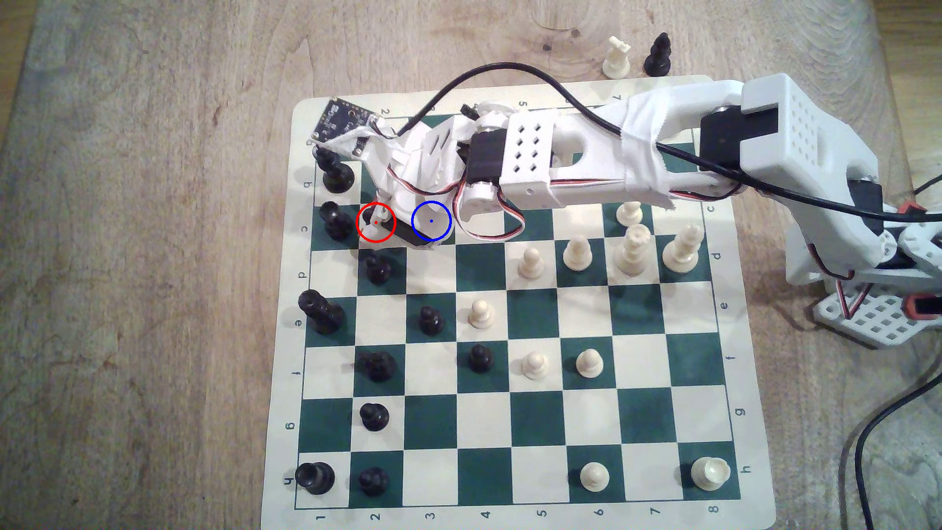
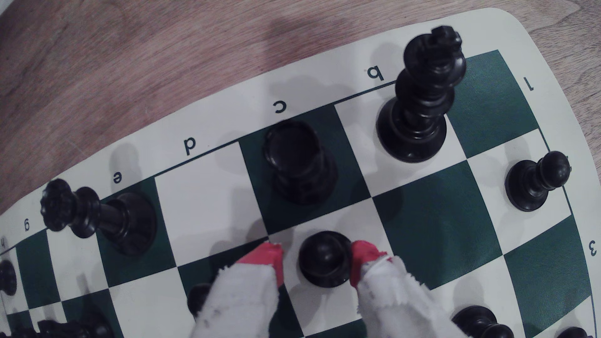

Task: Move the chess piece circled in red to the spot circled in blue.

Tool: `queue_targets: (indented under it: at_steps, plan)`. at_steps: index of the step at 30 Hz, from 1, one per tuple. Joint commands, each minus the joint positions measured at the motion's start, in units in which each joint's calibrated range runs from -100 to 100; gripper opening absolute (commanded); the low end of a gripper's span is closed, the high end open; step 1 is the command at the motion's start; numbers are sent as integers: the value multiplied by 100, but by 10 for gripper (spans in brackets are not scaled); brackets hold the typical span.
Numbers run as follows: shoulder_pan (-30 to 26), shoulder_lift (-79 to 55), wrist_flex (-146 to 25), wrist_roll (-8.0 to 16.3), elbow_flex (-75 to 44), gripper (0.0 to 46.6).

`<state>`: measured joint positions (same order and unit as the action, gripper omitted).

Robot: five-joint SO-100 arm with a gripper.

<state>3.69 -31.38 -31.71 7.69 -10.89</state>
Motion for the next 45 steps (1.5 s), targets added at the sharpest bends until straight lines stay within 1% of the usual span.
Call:
queue_targets:
  at_steps: [1,8,11,12,13,16,17,19,31,34,43,45]
  plan:
    - [-44,243,133,-5,-534,105]
    - [-52,243,215,0,-552,97]
    - [-60,252,305,5,-534,84]
    - [-68,252,305,5,-534,77]
    - [-83,260,313,5,-534,58]
    - [-91,269,313,5,-507,39]
    - [-91,277,313,5,-488,16]
    - [-91,269,313,10,-488,3]
    - [-36,744,272,-29,-334,3]
    - [-28,982,264,-78,-144,3]
    - [3,2136,682,-107,1288,3]
    - [26,2399,944,-156,1896,3]
